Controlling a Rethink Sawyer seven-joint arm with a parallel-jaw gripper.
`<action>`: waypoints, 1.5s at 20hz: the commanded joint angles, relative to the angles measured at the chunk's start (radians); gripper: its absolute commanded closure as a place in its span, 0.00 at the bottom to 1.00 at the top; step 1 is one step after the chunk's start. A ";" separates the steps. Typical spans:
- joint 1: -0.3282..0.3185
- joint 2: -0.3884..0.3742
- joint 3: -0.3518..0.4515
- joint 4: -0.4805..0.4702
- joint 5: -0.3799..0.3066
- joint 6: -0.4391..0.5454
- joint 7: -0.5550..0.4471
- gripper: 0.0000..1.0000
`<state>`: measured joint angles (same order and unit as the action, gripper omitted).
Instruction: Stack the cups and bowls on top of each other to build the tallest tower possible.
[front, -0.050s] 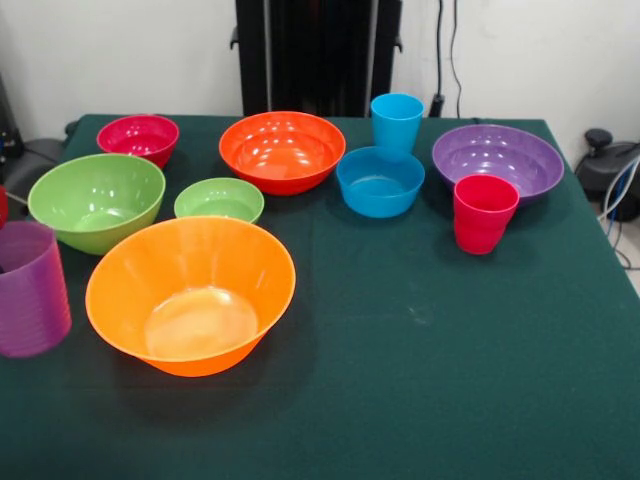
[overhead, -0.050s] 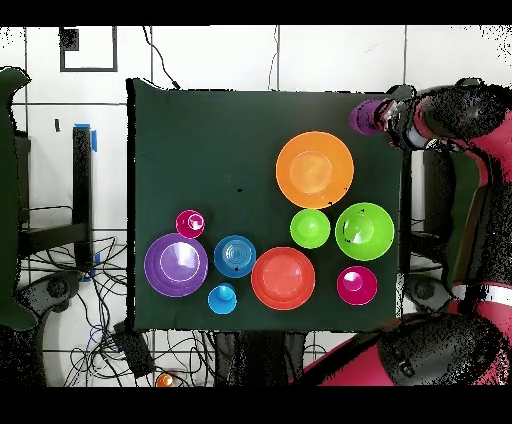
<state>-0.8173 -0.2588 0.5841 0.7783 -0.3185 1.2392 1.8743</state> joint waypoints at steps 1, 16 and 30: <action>0.031 0.025 0.080 -0.105 0.018 0.199 -0.289 1.00; 0.063 -0.104 0.037 -0.009 0.050 0.257 -0.154 1.00; 0.148 -0.130 -0.074 0.176 0.011 -0.044 0.045 1.00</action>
<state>-0.7501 -0.3999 0.5617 0.8327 -0.2669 1.2656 1.8642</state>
